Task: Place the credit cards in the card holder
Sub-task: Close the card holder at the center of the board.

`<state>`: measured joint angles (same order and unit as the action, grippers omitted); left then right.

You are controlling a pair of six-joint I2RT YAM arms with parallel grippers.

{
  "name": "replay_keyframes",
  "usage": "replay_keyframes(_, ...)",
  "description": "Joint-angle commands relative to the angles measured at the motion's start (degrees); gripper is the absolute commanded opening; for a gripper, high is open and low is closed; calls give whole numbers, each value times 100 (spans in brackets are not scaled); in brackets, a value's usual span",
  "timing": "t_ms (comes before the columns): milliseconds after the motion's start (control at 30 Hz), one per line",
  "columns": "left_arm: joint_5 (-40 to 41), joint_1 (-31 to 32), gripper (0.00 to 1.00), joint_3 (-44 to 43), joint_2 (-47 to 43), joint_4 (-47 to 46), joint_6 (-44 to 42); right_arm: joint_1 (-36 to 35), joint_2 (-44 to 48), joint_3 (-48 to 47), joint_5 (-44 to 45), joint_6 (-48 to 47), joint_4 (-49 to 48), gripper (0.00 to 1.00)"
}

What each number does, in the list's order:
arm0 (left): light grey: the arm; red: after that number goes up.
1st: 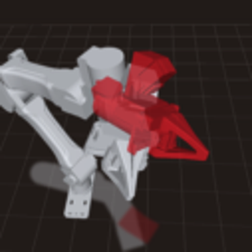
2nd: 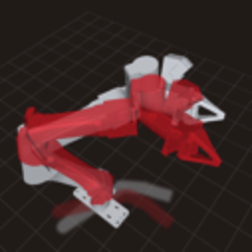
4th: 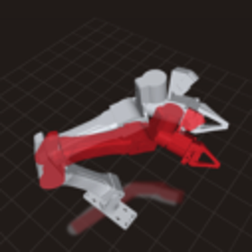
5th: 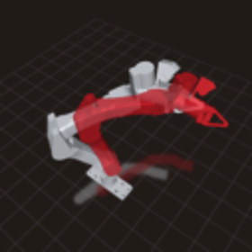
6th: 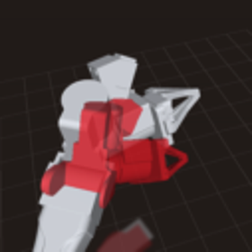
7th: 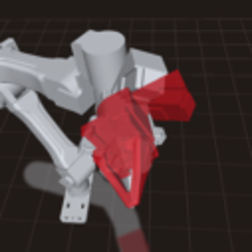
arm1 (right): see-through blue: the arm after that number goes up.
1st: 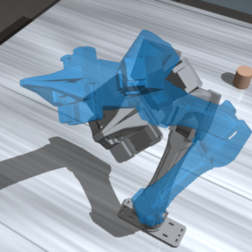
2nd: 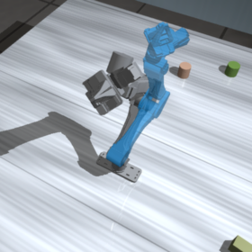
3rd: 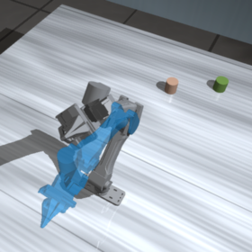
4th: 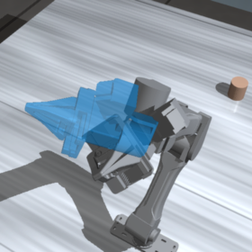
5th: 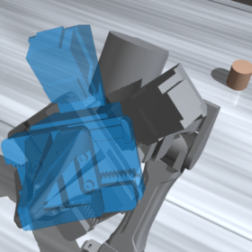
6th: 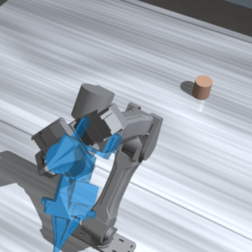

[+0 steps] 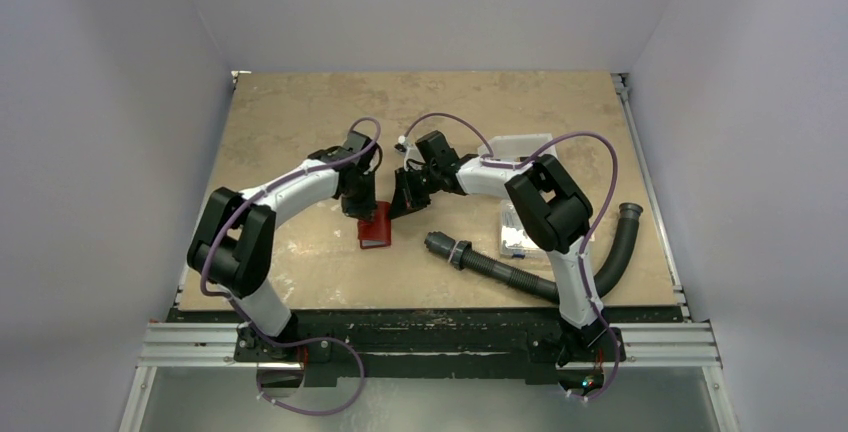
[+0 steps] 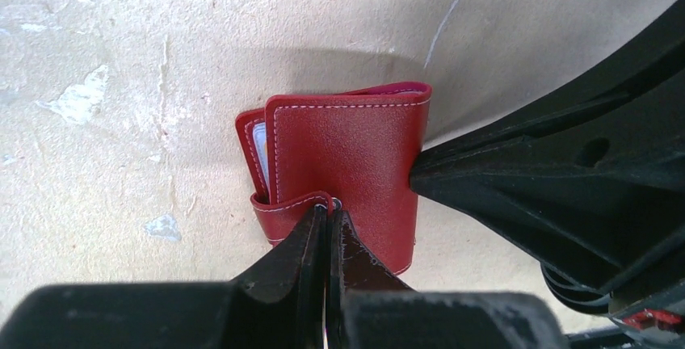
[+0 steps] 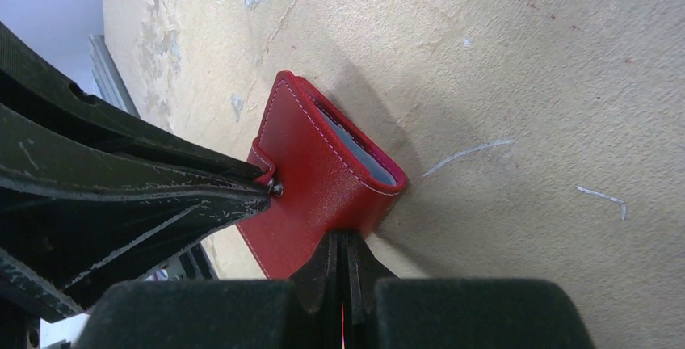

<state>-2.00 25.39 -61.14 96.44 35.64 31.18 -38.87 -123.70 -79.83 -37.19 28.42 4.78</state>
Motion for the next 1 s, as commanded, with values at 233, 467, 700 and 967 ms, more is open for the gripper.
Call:
replay_keyframes(233,780,798,0,-70,1295,-632,836,-384,-442,-15,545,-214,-73,0)
replay_keyframes(467,901,1160,0,-363,1975,-582,1140,-412,-481,44,594,-236,-38,0)
replay_keyframes(700,36,1227,0,433,2096,-2271,1523,-418,-426,268,584,-126,-197,0)
replay_keyframes(967,-179,1265,0,277,2538,-2456,1453,-419,-389,481,666,-199,-183,0)
